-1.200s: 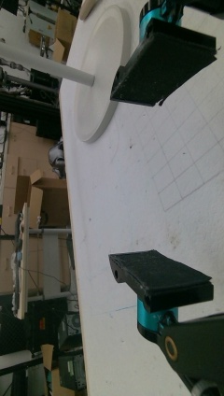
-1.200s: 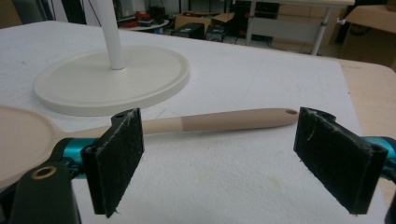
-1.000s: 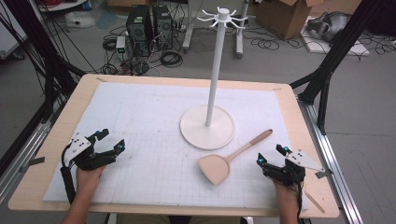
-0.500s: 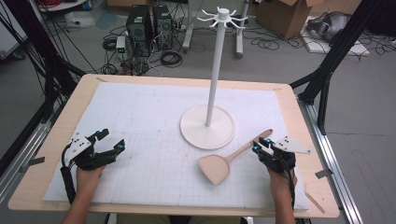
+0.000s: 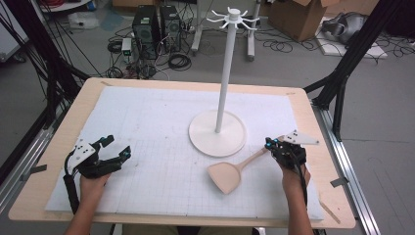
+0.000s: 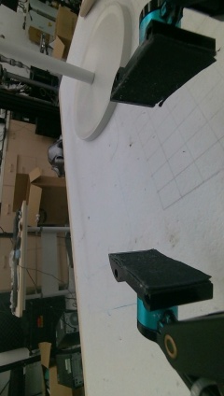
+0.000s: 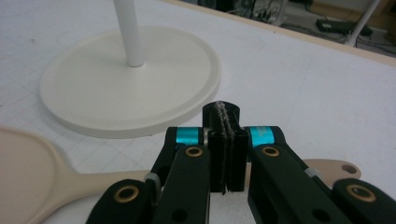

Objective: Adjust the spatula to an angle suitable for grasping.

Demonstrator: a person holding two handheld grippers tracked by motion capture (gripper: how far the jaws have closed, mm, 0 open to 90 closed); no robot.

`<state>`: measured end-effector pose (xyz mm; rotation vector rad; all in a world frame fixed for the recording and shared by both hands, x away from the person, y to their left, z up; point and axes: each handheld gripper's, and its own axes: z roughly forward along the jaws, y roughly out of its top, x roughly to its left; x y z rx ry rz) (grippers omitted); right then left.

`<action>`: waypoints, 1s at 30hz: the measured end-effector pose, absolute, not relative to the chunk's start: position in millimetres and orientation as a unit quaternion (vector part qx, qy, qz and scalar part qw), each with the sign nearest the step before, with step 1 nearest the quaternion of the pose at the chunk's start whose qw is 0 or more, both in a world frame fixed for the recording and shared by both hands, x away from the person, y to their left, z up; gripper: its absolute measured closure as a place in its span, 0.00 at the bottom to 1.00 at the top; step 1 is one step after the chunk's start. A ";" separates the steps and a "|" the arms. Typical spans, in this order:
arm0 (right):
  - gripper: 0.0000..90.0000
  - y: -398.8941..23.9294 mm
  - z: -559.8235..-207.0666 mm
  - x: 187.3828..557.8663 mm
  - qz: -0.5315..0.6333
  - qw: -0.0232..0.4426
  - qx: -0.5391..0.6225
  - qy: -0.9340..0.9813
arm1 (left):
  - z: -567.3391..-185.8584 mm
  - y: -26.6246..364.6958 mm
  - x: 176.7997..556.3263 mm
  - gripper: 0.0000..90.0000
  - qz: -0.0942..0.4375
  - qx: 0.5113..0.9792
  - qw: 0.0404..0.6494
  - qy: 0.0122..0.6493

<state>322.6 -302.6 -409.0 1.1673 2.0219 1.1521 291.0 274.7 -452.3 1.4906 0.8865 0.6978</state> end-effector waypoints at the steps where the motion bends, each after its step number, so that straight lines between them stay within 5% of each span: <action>1: 1.00 -302.6 -409.0 322.6 0.427 0.266 0.432 0.749 | -452.4 274.8 291.1 0.21 0.300 0.641 0.594 0.381; 6: 1.00 -304.1 -407.0 352.7 0.376 0.254 0.446 0.771 | -452.4 274.9 291.1 0.21 0.300 0.641 0.594 0.381; 30: 1.00 -356.6 -411.2 387.1 0.342 0.249 0.512 0.747 | -452.4 274.7 291.2 0.22 0.300 0.641 0.593 0.383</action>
